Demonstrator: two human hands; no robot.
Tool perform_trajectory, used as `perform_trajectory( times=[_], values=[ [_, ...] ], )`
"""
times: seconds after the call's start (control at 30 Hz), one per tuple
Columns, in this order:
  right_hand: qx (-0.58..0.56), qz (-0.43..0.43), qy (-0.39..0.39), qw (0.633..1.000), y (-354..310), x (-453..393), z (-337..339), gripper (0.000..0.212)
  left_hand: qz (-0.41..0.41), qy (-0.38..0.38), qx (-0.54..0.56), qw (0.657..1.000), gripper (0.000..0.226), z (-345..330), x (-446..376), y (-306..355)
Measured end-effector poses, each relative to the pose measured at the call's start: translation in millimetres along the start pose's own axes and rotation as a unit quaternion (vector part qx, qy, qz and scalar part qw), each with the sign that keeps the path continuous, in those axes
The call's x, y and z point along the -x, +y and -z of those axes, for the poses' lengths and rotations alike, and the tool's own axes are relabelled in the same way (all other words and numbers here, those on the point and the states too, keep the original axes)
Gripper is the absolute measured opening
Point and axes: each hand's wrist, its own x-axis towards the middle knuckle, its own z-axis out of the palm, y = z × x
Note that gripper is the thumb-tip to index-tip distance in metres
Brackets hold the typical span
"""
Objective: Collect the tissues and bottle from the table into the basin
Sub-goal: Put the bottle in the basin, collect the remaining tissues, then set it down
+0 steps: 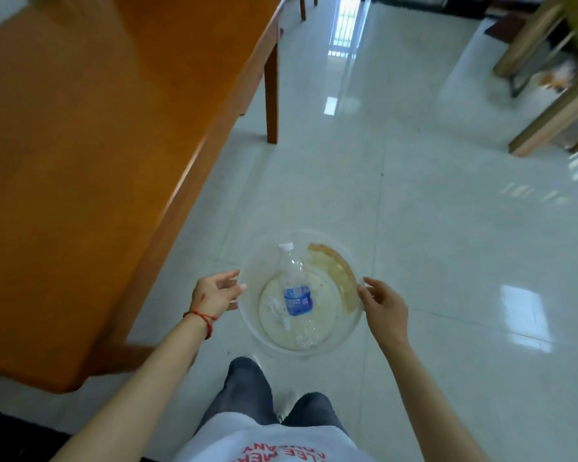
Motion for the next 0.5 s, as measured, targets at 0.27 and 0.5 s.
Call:
perform_trajectory(
  times=[0.27,0.5],
  values=[
    [-0.02,-0.023,0.062,0.998,-42.6,-102.0,-10.2,0.024,-0.011,-0.052,-0.017,0.998,0.048,-30.8,-108.7,85.1],
    [-0.042,-0.029,0.097,0.994,-94.4,-189.9,-26.1,0.024,-0.021,-0.081,-0.035,0.996,0.047,-45.3,-199.2,169.6]
  ],
)
